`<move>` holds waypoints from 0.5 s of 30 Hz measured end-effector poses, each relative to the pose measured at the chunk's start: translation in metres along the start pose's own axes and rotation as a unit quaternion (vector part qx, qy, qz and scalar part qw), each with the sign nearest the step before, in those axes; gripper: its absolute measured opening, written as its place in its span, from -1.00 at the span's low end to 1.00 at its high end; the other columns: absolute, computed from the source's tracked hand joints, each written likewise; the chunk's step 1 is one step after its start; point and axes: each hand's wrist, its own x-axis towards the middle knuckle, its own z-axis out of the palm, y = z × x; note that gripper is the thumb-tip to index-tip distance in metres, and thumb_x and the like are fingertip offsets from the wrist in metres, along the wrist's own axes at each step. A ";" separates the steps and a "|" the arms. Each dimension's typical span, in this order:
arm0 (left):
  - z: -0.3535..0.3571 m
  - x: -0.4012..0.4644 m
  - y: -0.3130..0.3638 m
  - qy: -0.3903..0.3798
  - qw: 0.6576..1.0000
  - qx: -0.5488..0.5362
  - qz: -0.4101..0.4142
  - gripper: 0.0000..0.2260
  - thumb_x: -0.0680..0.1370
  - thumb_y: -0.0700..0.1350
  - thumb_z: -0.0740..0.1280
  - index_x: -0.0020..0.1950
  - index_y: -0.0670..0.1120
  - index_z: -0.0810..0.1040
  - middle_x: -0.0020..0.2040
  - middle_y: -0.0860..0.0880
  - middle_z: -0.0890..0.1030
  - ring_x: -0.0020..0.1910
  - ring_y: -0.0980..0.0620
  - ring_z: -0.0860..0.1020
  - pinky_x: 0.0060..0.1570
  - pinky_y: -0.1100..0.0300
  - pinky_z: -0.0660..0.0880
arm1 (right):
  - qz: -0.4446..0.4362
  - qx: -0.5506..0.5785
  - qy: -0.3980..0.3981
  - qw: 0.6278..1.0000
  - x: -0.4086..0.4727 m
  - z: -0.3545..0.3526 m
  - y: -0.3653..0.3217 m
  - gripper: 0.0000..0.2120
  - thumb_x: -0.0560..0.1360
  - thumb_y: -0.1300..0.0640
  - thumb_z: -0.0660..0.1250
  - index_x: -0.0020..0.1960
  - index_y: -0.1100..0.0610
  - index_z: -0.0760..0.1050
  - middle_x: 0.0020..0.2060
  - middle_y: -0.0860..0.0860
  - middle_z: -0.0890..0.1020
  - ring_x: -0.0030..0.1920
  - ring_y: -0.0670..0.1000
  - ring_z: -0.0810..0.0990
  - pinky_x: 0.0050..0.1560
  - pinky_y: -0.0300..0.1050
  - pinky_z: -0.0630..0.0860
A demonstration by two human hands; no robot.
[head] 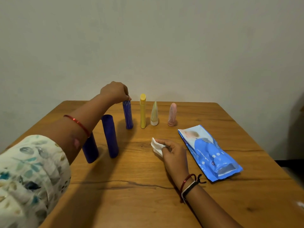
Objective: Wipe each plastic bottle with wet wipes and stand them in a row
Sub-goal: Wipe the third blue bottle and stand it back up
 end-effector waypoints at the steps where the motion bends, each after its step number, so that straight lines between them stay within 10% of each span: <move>1: 0.000 -0.001 -0.001 0.002 1.000 -0.003 -0.003 -0.71 0.50 0.03 0.41 0.12 -0.12 0.59 0.05 -0.07 0.63 0.01 -0.01 0.53 -0.04 0.09 0.50 | 0.001 0.000 -0.001 1.000 0.000 0.000 -0.001 -0.59 0.48 0.37 0.19 0.08 -0.05 0.63 0.07 -0.12 0.64 0.10 -0.17 0.55 -0.04 -0.44 0.46; 15: -0.055 -0.135 0.008 0.167 0.945 -0.282 0.012 -0.83 0.49 -0.03 0.41 0.06 0.03 0.59 -0.05 0.13 0.60 -0.11 0.23 0.56 -0.20 0.36 0.39 | -0.036 0.084 0.130 0.987 0.011 -0.025 -0.012 -0.60 0.45 0.46 0.19 0.00 0.06 0.65 -0.16 -0.24 0.62 -0.12 -0.35 0.56 -0.17 -0.47 0.44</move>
